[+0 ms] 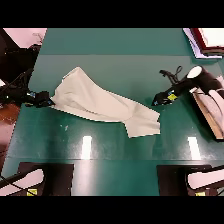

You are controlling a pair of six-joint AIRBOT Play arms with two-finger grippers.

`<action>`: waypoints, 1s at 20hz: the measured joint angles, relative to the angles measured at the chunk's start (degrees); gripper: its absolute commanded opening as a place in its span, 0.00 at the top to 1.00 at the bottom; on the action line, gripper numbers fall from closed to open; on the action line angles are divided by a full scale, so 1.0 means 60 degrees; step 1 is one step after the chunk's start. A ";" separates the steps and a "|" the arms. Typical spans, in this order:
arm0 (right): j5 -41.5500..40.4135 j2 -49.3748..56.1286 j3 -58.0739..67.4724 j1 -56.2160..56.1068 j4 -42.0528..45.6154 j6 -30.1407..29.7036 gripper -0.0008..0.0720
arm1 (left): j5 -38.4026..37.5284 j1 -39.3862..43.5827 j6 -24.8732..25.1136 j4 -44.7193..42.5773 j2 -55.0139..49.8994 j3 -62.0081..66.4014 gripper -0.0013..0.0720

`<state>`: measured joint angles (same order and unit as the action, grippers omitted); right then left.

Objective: Fold the shirts.

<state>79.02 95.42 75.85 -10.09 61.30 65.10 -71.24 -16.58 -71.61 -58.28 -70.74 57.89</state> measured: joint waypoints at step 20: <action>-0.0922 -0.3235 0.3719 0.0692 0.0015 0.0546 0.97 | 0.0051 0.0011 -0.0266 0.1082 0.2229 0.4248 0.95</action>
<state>73.49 76.01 98.17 -5.93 61.39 68.38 -70.94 -16.51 -73.21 -51.79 -57.36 83.37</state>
